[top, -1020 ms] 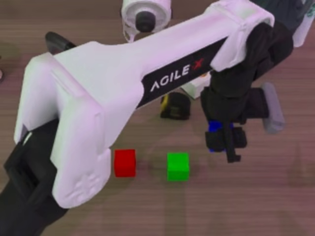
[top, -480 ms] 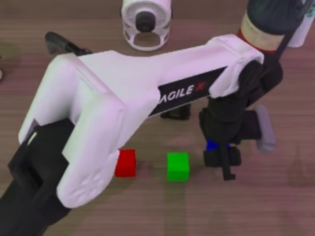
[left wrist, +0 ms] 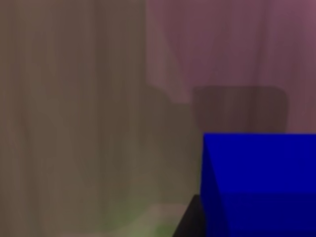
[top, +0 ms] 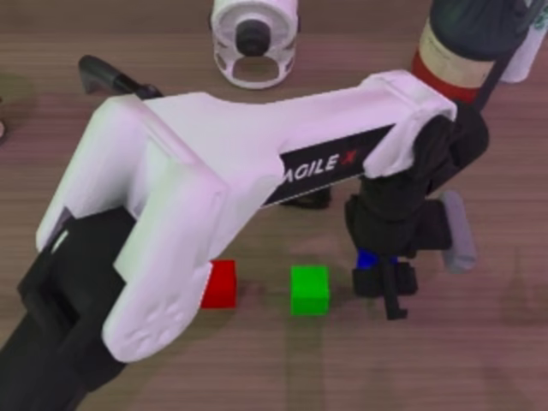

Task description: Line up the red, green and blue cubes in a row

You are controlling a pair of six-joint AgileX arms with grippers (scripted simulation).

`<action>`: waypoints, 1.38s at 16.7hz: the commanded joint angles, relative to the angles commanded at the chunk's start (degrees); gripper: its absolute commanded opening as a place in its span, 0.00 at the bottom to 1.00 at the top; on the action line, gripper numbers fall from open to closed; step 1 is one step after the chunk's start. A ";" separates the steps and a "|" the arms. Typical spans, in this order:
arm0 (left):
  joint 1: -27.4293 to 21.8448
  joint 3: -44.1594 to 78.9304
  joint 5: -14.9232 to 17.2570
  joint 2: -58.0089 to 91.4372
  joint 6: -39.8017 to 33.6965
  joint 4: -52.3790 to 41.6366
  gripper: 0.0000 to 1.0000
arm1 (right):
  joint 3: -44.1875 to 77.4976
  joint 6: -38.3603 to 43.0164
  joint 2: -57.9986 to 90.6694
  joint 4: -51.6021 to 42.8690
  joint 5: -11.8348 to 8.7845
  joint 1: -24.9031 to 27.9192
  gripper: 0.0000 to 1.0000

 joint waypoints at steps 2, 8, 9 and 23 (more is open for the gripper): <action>0.00 0.00 0.00 0.00 0.00 0.00 0.38 | 0.00 0.00 0.00 0.00 0.00 0.00 1.00; 0.00 0.00 0.00 0.00 0.00 0.00 0.83 | 0.00 0.00 0.00 0.00 0.00 0.00 1.00; 0.00 0.00 0.00 0.00 0.00 0.00 0.90 | 0.00 0.00 0.00 0.00 0.00 0.00 1.00; 0.37 4.37 0.06 0.02 0.01 -4.34 1.00 | 0.00 0.00 0.00 0.00 0.00 0.00 1.00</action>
